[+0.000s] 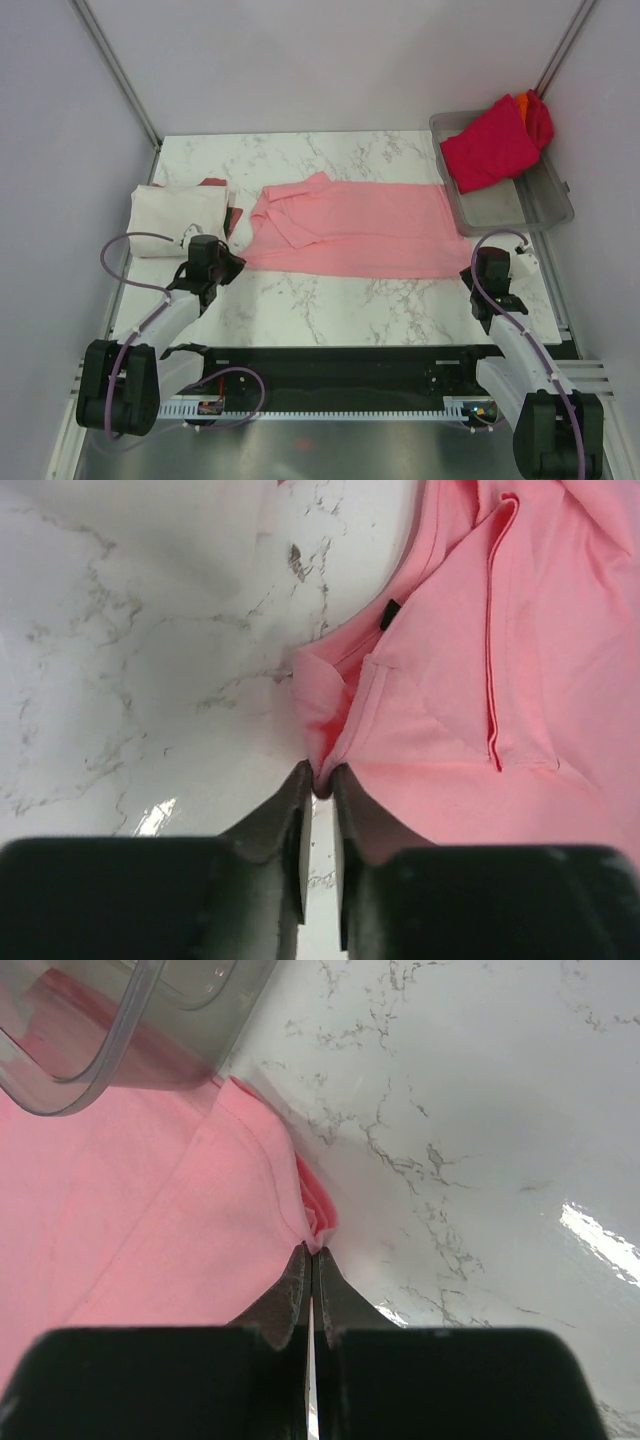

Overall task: Fold and stack the t-shirts
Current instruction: Fold the tshirt

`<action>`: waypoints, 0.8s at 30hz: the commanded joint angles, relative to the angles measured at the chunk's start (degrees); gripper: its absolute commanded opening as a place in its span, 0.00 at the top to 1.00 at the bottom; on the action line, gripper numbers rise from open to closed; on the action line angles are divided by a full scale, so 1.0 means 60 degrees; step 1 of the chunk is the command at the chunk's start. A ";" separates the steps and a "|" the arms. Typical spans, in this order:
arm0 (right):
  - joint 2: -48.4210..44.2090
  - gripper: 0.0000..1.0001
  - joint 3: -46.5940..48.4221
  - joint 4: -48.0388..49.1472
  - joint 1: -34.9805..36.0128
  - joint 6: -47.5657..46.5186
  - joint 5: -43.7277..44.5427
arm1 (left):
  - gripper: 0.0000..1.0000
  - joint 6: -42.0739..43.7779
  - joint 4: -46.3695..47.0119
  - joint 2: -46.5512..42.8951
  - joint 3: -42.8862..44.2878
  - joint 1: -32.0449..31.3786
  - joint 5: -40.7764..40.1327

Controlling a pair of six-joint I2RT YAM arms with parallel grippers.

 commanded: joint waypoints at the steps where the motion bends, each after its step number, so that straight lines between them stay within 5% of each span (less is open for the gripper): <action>1: -0.0135 1.00 -0.0020 0.0053 -0.0058 -0.0107 0.0112 | 0.76 0.0203 -0.0021 -0.0254 -0.0245 0.0058 -0.0064; 2: -0.0106 1.00 -0.0020 0.0053 -0.0044 -0.0107 0.0083 | 0.61 0.0203 0.0023 -0.0240 -0.0260 0.0058 -0.0035; 5: -0.0062 1.00 0.0010 0.0039 -0.0043 -0.0107 0.0097 | 0.55 0.0145 0.0299 -0.0152 -0.0275 0.0058 0.0170; 17: -0.0048 1.00 -0.0005 0.0097 -0.0043 -0.0137 0.0053 | 0.55 -0.0163 0.1005 0.0785 -0.0260 0.0058 0.0361; 24: 0.0026 1.00 -0.0005 0.0141 -0.0058 -0.0137 0.0009 | 0.54 0.0041 0.0478 0.0099 -0.0275 0.0058 -0.0371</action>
